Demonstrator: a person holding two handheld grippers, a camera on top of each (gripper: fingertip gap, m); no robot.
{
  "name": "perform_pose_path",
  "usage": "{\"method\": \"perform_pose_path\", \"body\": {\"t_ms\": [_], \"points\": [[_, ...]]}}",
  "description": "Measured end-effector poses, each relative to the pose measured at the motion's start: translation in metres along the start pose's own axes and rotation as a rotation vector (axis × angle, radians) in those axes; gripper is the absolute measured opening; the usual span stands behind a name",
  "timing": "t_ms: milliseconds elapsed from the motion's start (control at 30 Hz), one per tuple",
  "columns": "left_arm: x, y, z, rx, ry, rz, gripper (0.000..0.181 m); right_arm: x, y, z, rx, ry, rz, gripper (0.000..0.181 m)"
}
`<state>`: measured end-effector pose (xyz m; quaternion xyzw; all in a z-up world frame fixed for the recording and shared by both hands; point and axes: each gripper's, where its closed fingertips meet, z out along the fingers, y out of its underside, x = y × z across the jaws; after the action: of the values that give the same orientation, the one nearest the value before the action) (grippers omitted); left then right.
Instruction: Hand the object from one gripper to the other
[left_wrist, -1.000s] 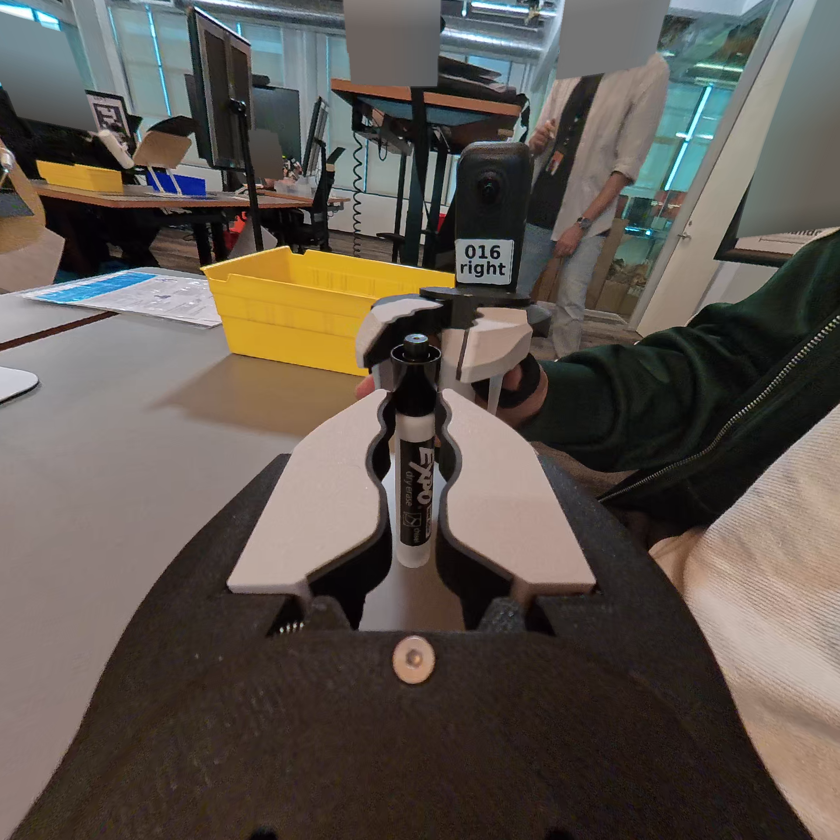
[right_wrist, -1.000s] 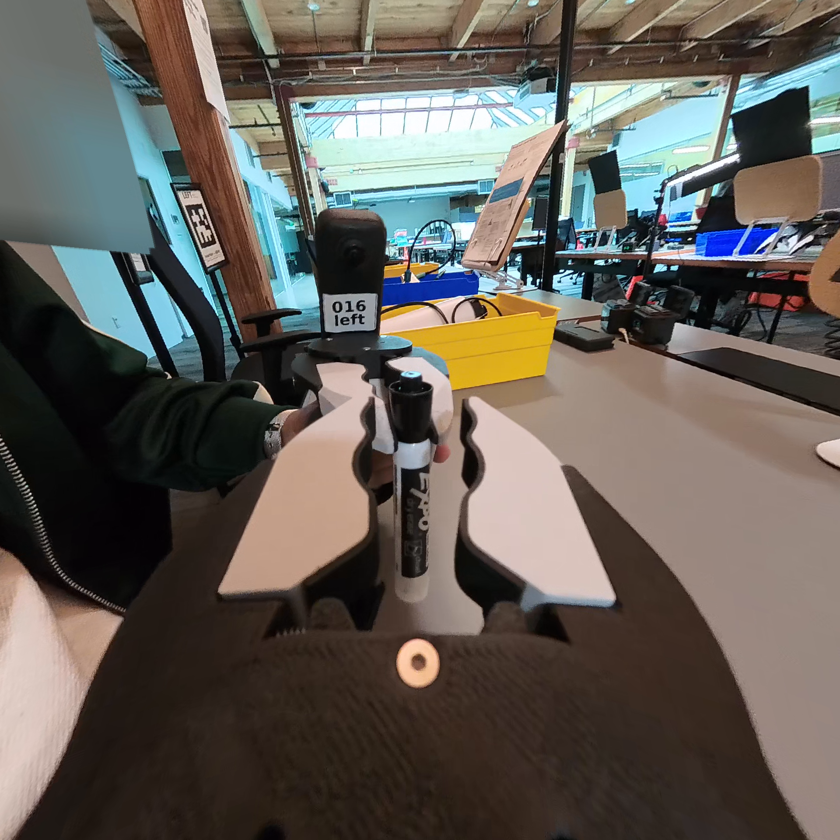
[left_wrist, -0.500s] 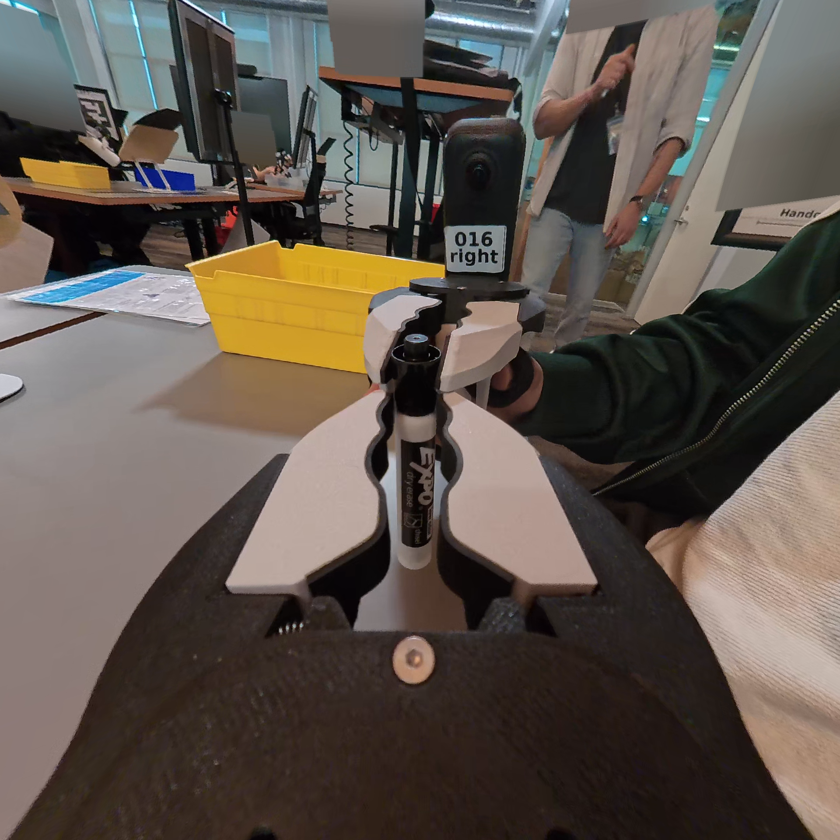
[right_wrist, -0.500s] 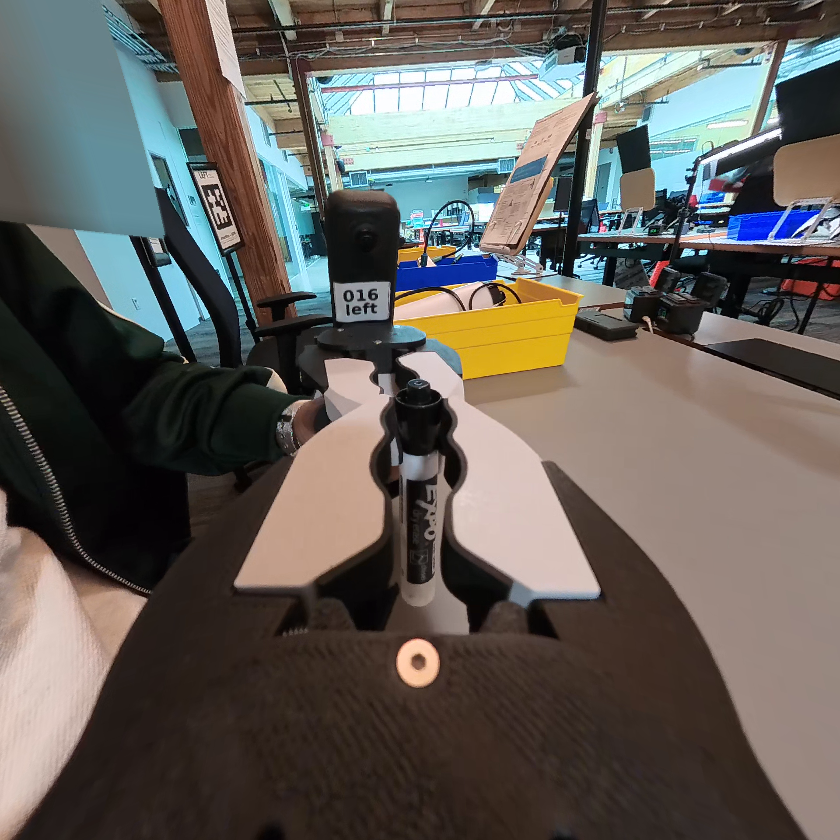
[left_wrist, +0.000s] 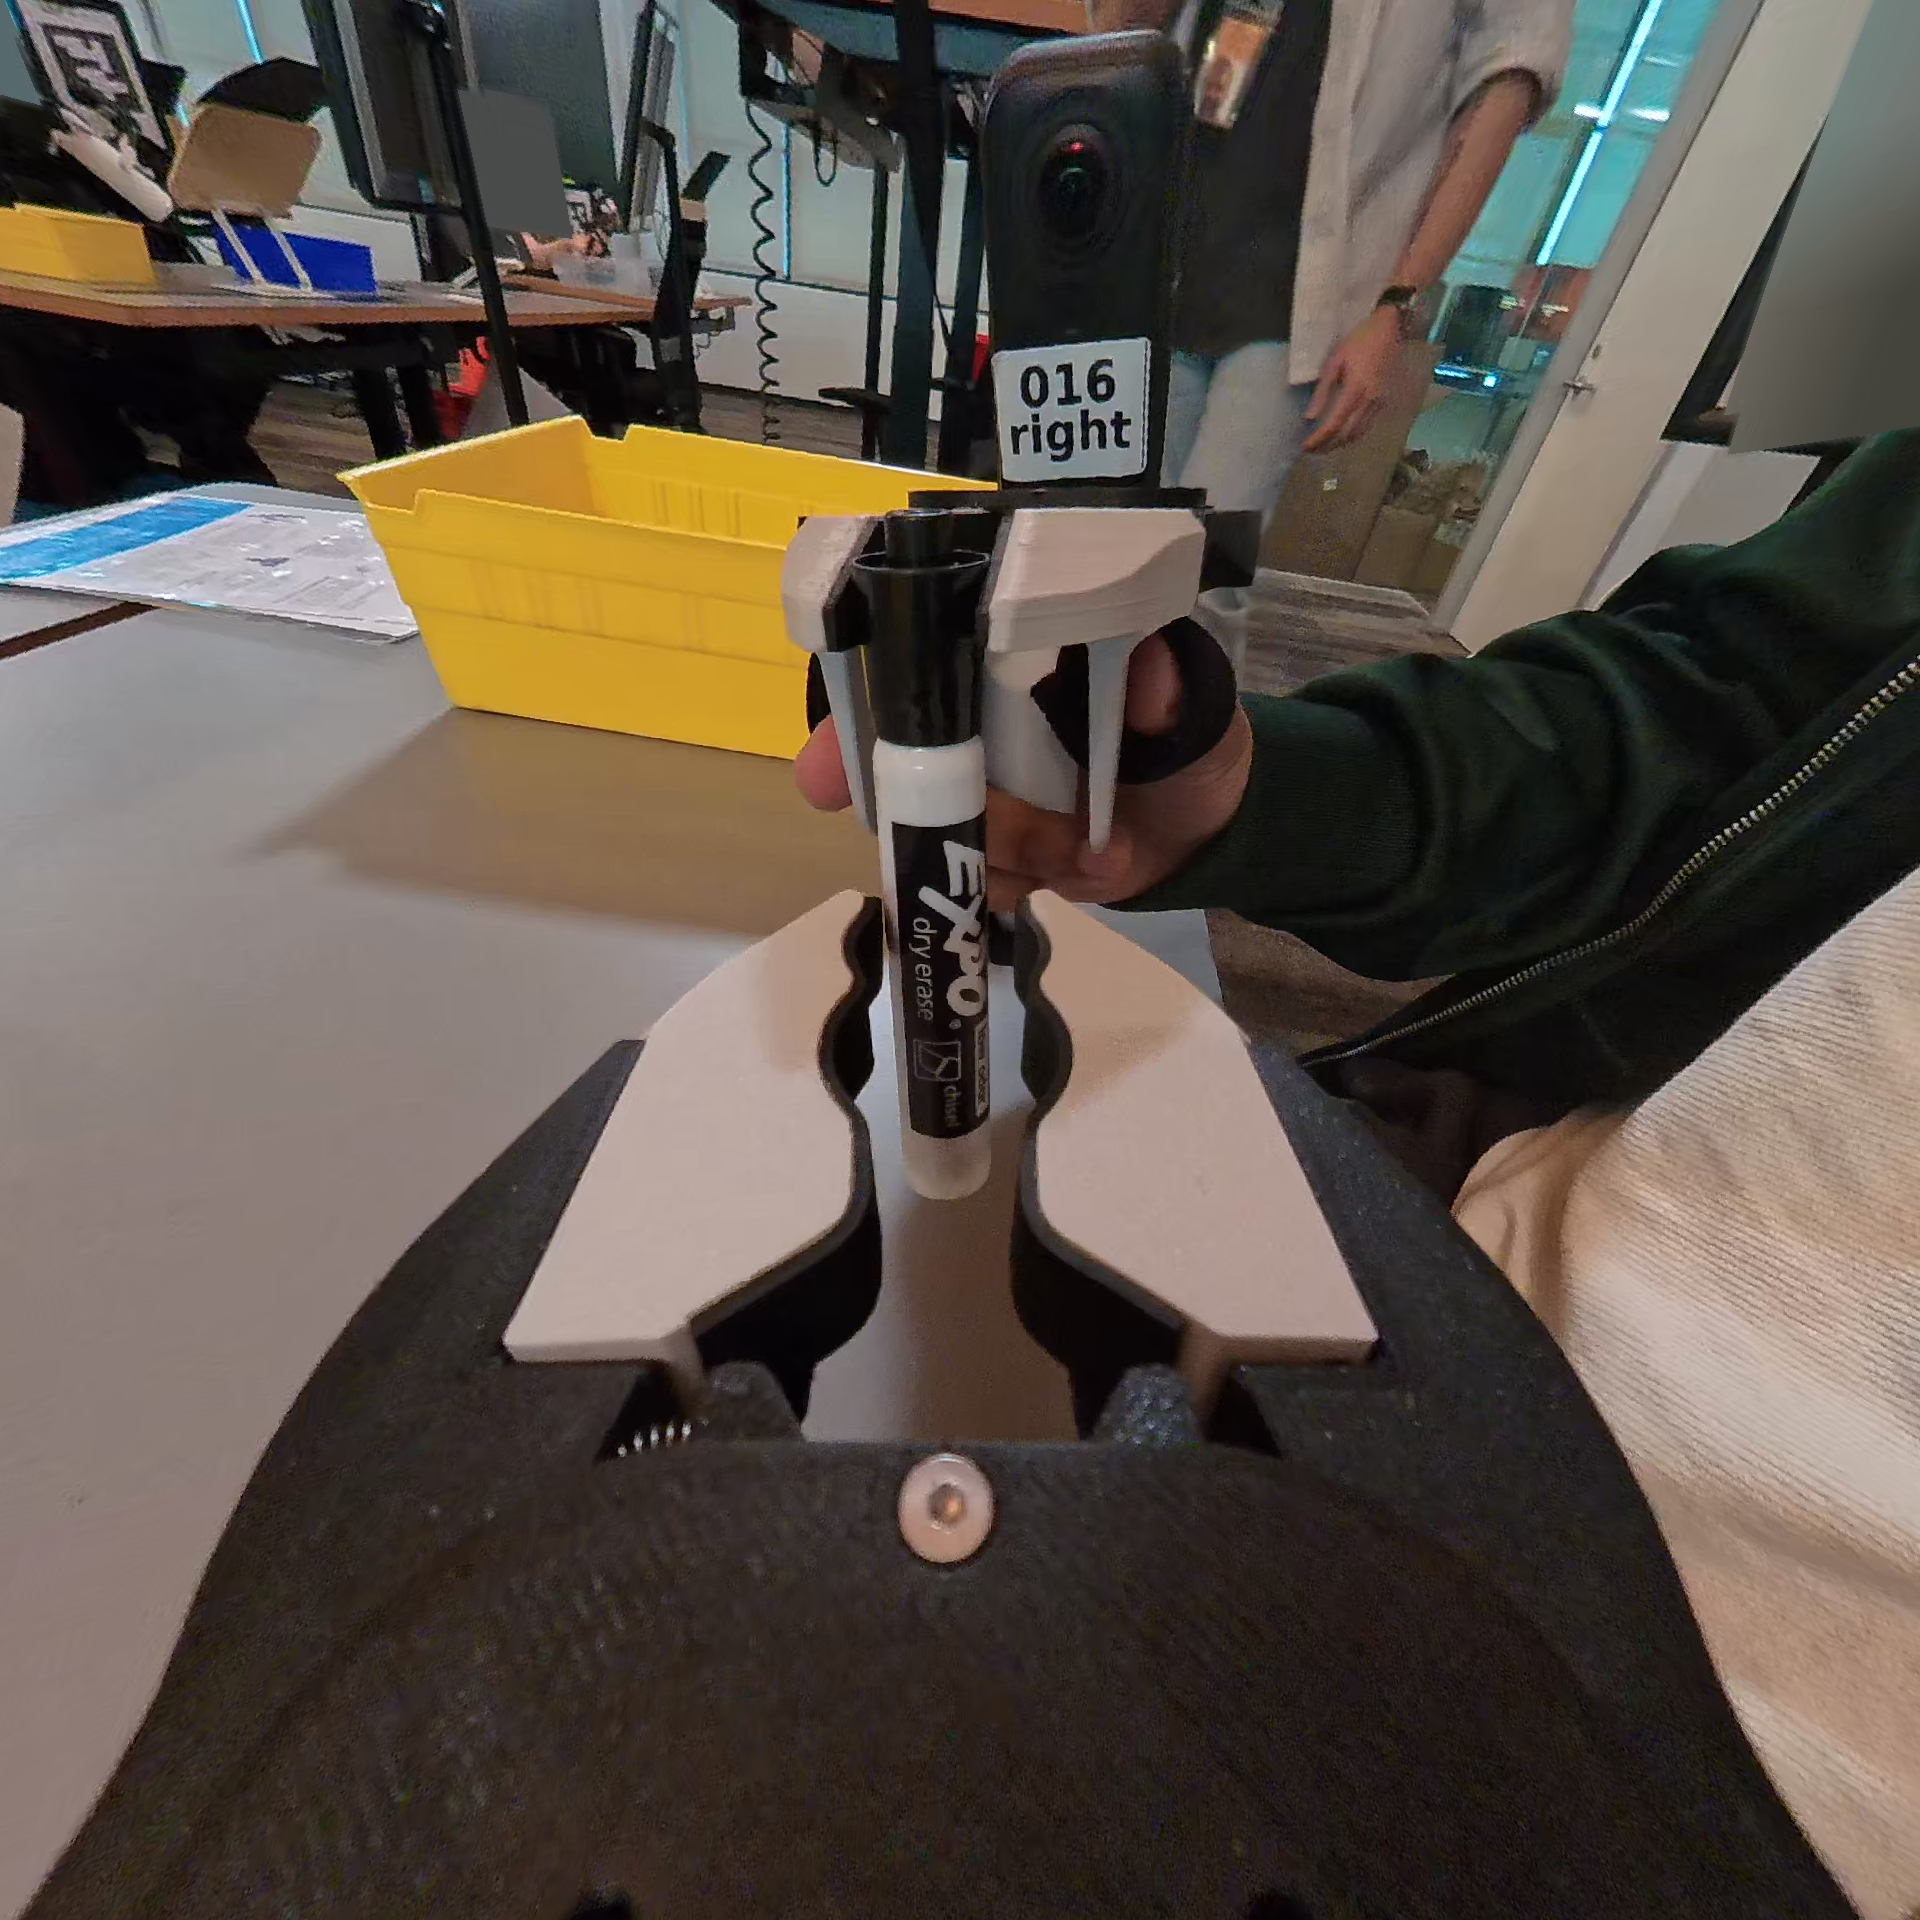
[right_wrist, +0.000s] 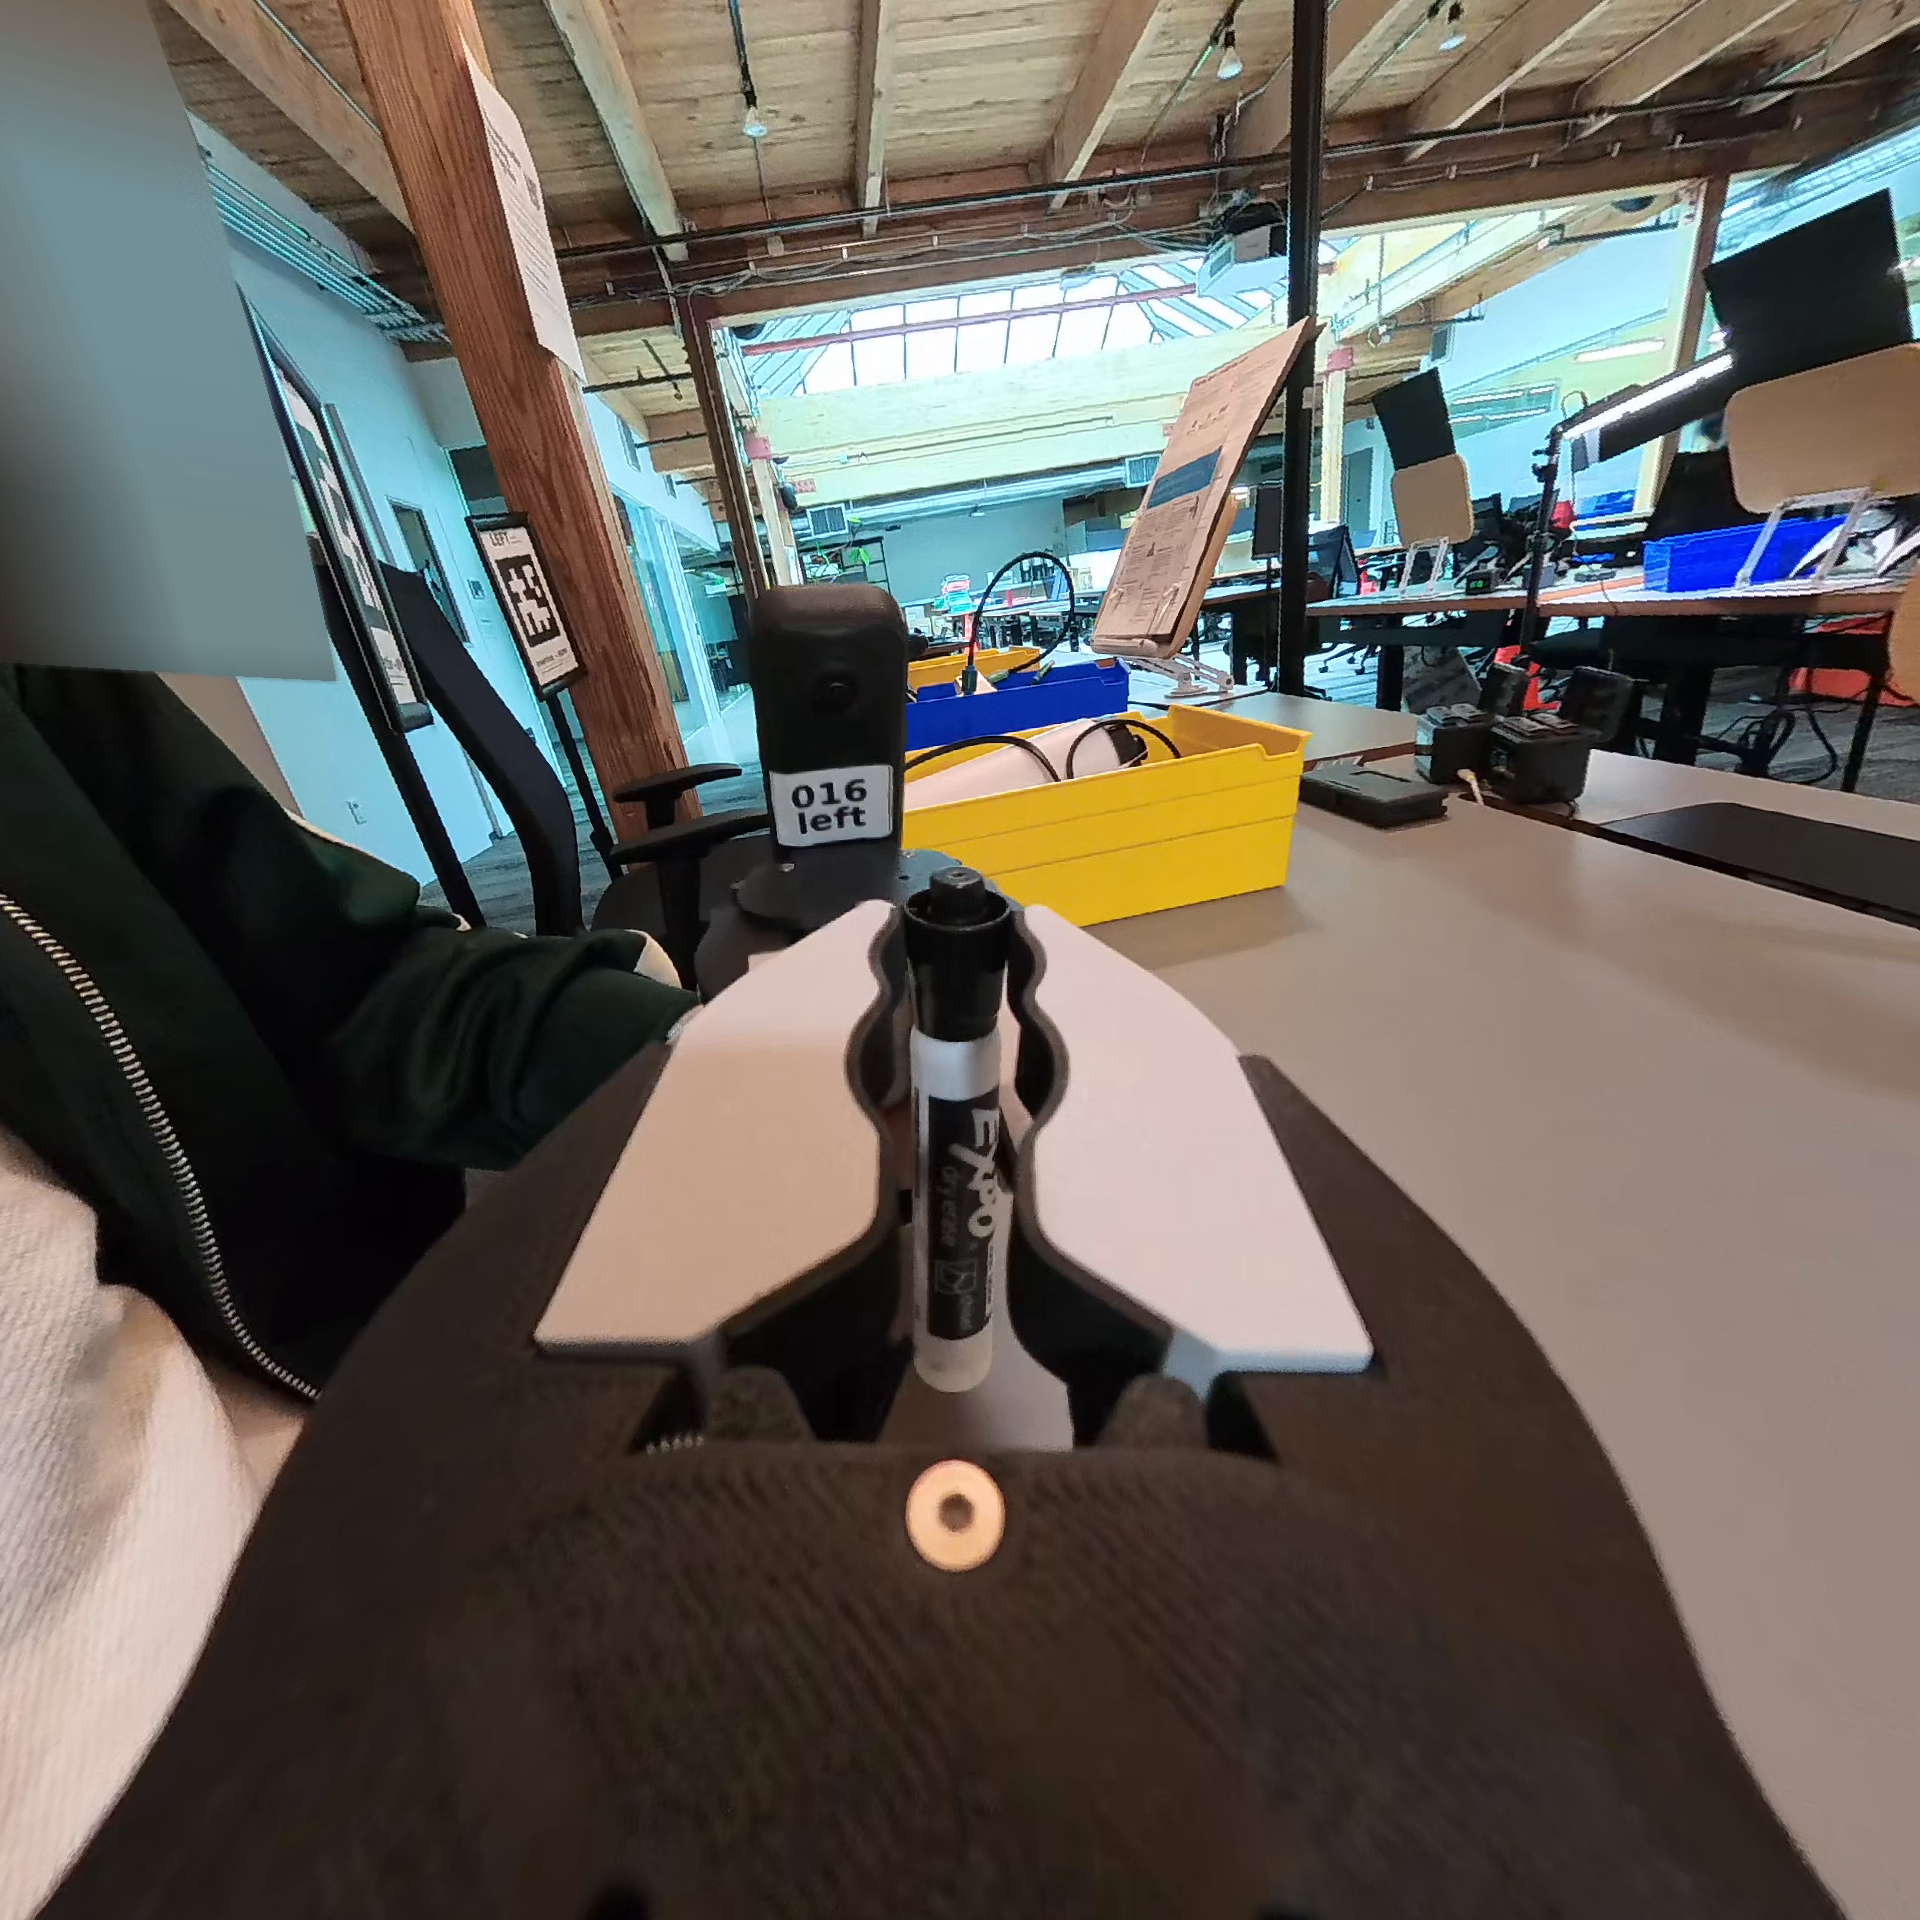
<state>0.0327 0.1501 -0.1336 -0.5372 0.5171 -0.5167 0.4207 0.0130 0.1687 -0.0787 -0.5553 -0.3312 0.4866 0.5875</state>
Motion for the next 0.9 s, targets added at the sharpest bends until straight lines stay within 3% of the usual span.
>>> {"method": "perform_pose_path", "body": {"t_ms": [167,267,367,500,700,900], "points": [[-0.001,-0.001,-0.001,-0.005,-0.002,0.0,0.021,-0.001,-0.001,0.001,0.014,0.003,-0.013,0.019],[-0.002,-0.009,-0.004,0.036,-0.006,-0.015,0.02,0.009,-0.004,0.002,0.05,0.086,-0.066,0.058],[-0.006,-0.013,-0.009,0.059,-0.022,-0.022,0.02,0.01,0.003,0.005,0.02,0.08,-0.046,0.063],[-0.008,-0.015,-0.012,0.068,-0.028,-0.026,0.02,0.006,0.014,0.008,-0.036,0.045,-0.029,0.053],[-0.004,-0.013,-0.009,0.057,-0.01,-0.018,0.02,-0.002,0.021,0.009,-0.085,-0.004,-0.044,0.019],[-0.003,-0.014,-0.008,0.065,-0.004,-0.018,0.02,-0.003,0.022,0.01,-0.102,0.002,-0.068,0.019]]}}
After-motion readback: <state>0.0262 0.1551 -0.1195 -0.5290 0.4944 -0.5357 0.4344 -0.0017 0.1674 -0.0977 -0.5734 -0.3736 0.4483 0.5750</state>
